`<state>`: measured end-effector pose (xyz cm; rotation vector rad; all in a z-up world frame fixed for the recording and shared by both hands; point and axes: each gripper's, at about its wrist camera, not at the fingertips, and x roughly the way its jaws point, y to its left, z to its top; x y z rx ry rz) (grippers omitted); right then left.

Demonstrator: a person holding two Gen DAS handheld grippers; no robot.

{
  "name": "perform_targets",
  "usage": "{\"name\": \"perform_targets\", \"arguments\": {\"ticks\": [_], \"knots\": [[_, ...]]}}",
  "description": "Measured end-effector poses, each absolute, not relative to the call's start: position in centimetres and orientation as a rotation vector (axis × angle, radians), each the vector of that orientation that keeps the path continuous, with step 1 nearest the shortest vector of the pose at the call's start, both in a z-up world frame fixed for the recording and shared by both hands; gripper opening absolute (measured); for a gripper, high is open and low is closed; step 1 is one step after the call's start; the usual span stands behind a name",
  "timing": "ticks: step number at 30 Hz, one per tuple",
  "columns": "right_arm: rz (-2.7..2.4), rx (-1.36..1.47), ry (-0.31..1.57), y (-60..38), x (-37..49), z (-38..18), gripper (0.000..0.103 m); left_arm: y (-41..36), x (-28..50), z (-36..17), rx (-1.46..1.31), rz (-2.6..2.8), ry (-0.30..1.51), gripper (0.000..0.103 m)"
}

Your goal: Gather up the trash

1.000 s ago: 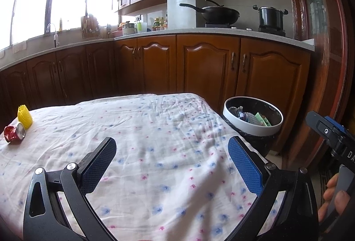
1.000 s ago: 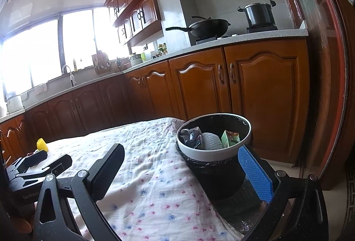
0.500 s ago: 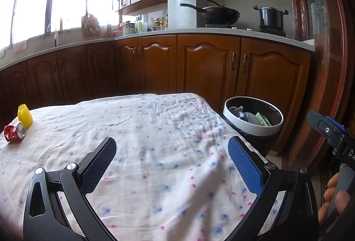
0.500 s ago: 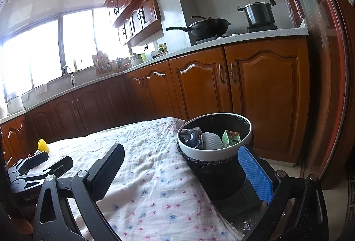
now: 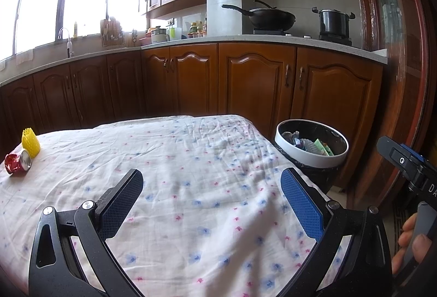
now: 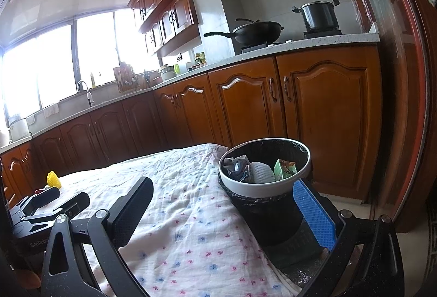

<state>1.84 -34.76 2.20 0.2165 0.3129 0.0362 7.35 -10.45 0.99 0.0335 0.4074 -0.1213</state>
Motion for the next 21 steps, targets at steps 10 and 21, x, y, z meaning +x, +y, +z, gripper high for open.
{"name": "perform_targets", "arguments": {"ticks": [10, 21], "knots": [[0.038, 0.218, 0.317, -34.74, 1.88, 2.1, 0.103, -10.46, 7.28, 1.01, 0.036, -0.126, 0.409, 0.103], [0.043, 0.223, 0.323, -34.51, 1.99, 1.94, 0.103, -10.51, 7.24, 0.99, 0.038, -0.127, 0.41, 0.103]]}}
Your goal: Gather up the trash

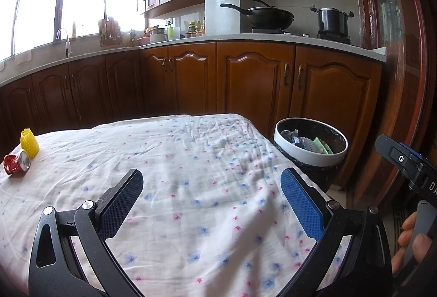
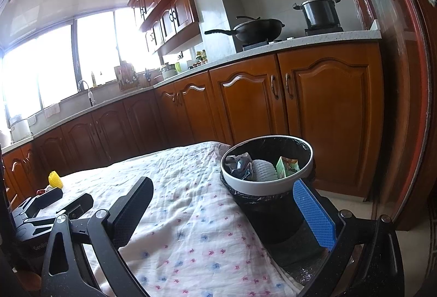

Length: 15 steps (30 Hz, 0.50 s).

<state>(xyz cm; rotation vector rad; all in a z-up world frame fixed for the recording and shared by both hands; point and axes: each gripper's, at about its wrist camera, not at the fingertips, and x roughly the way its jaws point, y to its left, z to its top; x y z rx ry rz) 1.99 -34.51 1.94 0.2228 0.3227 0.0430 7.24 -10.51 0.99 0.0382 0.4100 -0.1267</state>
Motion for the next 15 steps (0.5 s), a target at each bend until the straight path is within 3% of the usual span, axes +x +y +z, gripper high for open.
{"name": "perform_targets", "arguments": {"ticks": [15], "knots": [[0.054, 0.237, 0.346, -34.26, 2.6, 1.75, 0.103, -10.39, 7.67, 0.83, 0.031, -0.14, 0.416, 0.103]]}}
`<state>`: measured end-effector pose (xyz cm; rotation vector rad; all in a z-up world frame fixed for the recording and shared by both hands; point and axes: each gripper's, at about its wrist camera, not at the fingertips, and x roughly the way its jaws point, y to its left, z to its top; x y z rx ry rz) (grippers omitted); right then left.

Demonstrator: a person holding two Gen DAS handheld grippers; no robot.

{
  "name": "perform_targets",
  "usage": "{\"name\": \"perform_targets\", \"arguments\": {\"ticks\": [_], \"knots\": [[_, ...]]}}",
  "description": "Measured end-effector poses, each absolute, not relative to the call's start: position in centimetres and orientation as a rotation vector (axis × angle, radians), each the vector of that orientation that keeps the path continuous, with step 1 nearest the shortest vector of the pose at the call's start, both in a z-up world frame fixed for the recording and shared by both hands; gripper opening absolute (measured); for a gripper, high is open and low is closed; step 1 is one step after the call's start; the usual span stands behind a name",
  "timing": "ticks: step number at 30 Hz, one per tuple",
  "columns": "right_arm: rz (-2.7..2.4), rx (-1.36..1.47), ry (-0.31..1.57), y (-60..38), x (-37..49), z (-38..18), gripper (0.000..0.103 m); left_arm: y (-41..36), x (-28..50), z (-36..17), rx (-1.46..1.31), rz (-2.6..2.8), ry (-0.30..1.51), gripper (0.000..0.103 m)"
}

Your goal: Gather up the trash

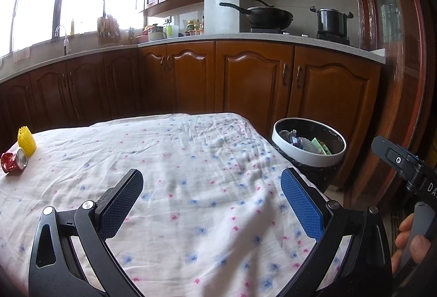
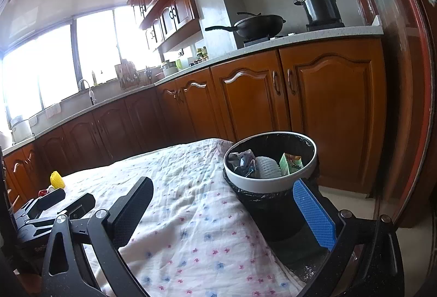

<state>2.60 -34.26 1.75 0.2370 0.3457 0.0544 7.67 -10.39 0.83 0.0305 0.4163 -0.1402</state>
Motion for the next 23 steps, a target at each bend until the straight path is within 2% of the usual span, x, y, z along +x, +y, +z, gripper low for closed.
{"name": "perform_targets", "arguments": {"ticks": [23], "knots": [[0.065, 0.236, 0.396, -33.4, 4.2, 1.3, 0.103, -9.7, 8.4, 0.5, 0.015, -0.148, 0.432, 0.103]]}}
